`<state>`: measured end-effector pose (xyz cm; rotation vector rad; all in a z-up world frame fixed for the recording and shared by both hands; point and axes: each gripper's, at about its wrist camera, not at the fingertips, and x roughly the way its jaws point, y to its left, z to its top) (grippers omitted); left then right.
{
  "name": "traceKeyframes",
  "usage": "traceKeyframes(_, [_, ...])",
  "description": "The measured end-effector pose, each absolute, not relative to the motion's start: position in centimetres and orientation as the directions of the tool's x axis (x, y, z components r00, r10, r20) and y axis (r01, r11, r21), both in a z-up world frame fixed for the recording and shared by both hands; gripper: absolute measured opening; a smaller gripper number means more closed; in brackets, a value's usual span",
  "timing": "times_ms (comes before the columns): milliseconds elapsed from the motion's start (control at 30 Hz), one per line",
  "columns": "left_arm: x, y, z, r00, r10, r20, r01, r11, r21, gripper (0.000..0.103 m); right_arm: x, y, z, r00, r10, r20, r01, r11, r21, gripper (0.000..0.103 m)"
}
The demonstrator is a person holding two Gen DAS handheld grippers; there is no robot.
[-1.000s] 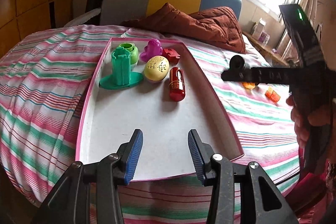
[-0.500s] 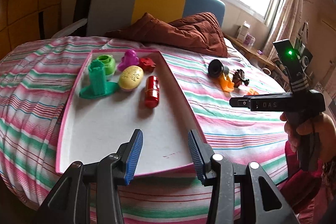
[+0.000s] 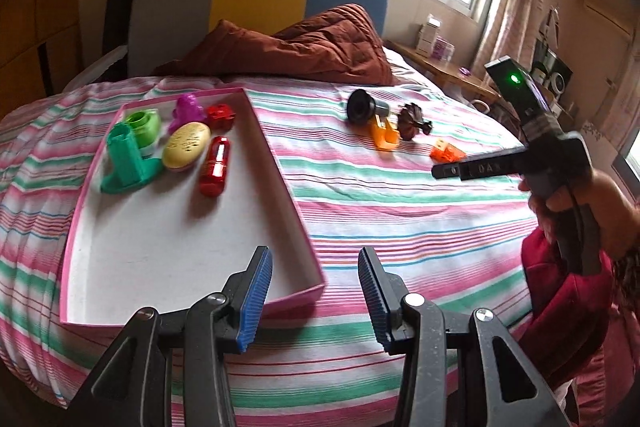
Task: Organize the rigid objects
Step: 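Move the right tool back toward the orange cube blocks, then grasp the orange cube blocks with the right tool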
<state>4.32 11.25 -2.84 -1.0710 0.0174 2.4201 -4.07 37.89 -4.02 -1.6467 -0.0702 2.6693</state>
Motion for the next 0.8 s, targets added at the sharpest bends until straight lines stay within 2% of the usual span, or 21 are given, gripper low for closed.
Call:
traceKeyframes(67, [4.6,11.8,-2.7,-0.565,0.439,-0.699,-0.456,-0.872,-0.180,0.045,-4.6,39.3,-3.4,-0.462,0.064,-0.885,0.005,-0.997,-0.075,0.061])
traceKeyframes(233, [5.2,12.9,-2.6,-0.552,0.448,-0.703,-0.482,-0.860,-0.169,0.045,-5.7,44.1,-1.8,-0.538,0.128,-0.833,-0.111,-0.991,-0.080,0.081])
traceKeyframes(467, [5.6,14.5,-2.7,-0.529,0.450,-0.720,-0.512,-0.846,-0.152,0.045,-8.0,49.3,-4.1,-0.531,0.118,-0.839,-0.254,-0.967,0.025,0.082])
traceKeyframes(800, [4.9,16.7,-2.8,-0.507,0.458,-0.730,-0.524,-0.836,-0.160,0.045,-9.4,48.1,-7.5,-0.464,0.039,-0.885,-0.165,-0.985,0.043,0.081])
